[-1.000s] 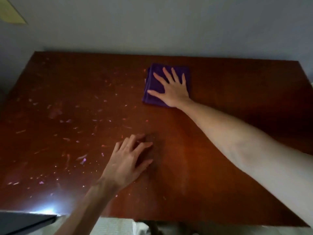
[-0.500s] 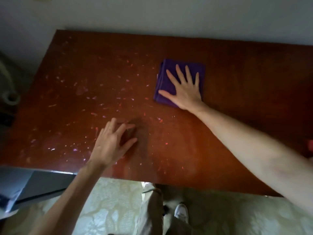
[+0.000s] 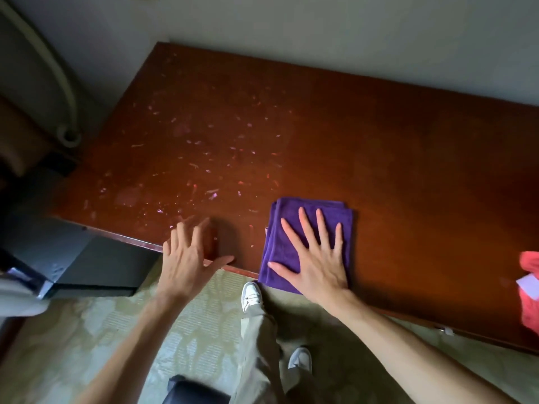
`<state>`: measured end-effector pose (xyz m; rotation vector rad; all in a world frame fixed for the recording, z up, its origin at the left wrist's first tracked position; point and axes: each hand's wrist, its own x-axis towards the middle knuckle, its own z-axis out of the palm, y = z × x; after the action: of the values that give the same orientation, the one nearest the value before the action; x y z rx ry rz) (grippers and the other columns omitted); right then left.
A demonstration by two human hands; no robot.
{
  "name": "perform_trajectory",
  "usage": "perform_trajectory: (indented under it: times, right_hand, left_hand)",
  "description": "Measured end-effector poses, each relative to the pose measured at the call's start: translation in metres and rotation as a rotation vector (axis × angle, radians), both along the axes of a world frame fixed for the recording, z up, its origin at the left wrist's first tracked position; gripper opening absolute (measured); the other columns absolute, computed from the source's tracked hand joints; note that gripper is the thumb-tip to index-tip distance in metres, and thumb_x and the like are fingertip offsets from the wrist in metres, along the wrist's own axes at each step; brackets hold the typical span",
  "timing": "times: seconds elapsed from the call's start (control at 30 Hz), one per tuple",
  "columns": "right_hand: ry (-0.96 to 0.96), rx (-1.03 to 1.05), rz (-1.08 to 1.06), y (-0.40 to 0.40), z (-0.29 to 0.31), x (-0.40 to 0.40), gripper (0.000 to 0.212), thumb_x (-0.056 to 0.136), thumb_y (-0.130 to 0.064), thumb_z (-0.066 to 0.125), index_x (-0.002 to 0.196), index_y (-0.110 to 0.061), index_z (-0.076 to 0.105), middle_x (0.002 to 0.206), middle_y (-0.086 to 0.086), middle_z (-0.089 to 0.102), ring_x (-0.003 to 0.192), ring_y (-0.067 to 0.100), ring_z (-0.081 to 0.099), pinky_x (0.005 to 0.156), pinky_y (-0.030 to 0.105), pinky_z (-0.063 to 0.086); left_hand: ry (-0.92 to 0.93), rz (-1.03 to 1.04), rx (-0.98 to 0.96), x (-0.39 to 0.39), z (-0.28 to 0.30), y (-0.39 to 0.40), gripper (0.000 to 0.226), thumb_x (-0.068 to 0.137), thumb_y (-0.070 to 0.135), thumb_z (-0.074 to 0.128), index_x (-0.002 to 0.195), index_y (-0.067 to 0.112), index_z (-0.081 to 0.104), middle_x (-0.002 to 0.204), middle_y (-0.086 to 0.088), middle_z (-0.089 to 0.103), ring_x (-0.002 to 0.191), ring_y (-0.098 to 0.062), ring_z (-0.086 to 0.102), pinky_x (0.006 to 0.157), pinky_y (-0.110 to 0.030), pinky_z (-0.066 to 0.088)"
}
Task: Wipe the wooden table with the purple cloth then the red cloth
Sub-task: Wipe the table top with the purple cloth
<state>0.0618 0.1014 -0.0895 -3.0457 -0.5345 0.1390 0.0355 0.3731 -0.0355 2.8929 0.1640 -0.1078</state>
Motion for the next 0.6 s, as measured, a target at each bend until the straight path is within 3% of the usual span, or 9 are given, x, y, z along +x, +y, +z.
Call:
perform_trajectory:
  times: [0.13, 0.23, 0.33, 0.43, 0.6]
  right_hand:
    - [0.014, 0.023, 0.005, 0.019, 0.001, 0.039, 0.096, 0.087, -0.094, 0.021, 0.167, -0.042, 0.009, 0.177, 0.002, 0.001, 0.162, 0.035, -0.002, 0.125, 0.069, 0.007]
    - [0.017, 0.056, 0.013, 0.043, 0.005, 0.103, 0.093, 0.087, -0.093, 0.019, 0.166, -0.044, 0.012, 0.177, 0.001, 0.006, 0.162, 0.033, 0.003, 0.126, 0.067, 0.008]
    - [0.028, 0.064, -0.015, 0.07, 0.01, 0.182, 0.092, 0.087, -0.093, 0.021, 0.165, -0.045, 0.013, 0.177, 0.001, 0.008, 0.162, 0.033, 0.004, 0.126, 0.066, 0.008]
    - [0.069, 0.11, -0.098, 0.098, 0.017, 0.259, 0.092, 0.087, -0.093, 0.023, 0.165, -0.043, 0.015, 0.177, 0.001, 0.006, 0.162, 0.032, 0.0, 0.127, 0.065, 0.002]
    - [0.075, 0.168, -0.185, 0.128, 0.02, 0.359, 0.095, 0.086, -0.095, 0.024, 0.165, -0.043, 0.017, 0.177, 0.0, 0.005, 0.162, 0.031, -0.001, 0.126, 0.066, -0.001]
  left_hand:
    - [0.115, 0.282, -0.082, 0.006, -0.014, 0.014, 0.135, 0.052, 0.096, 0.046, 0.151, 0.009, 0.02, 0.149, -0.022, 0.025, 0.137, -0.042, 0.028, 0.108, -0.057, 0.032]
    - [0.211, 0.458, -0.195, 0.02, -0.013, 0.017, 0.16, 0.033, 0.094, 0.06, 0.153, 0.005, 0.006, 0.159, -0.021, 0.007, 0.149, -0.037, 0.006, 0.121, -0.053, 0.013]
    - [0.291, 0.497, -0.251, 0.027, -0.016, 0.021, 0.167, 0.03, 0.093, 0.06, 0.154, 0.006, -0.01, 0.162, -0.018, -0.014, 0.151, -0.031, -0.015, 0.123, -0.048, -0.004]
    - [0.309, 0.451, -0.287, 0.025, -0.026, 0.028, 0.17, 0.029, 0.104, 0.045, 0.15, 0.006, -0.024, 0.158, -0.016, -0.031, 0.145, -0.027, -0.033, 0.12, -0.046, -0.016]
    - [0.267, 0.436, -0.351, 0.021, -0.032, 0.029, 0.169, 0.025, 0.109, 0.032, 0.146, 0.01, -0.033, 0.152, -0.011, -0.044, 0.134, -0.02, -0.05, 0.114, -0.041, -0.027]
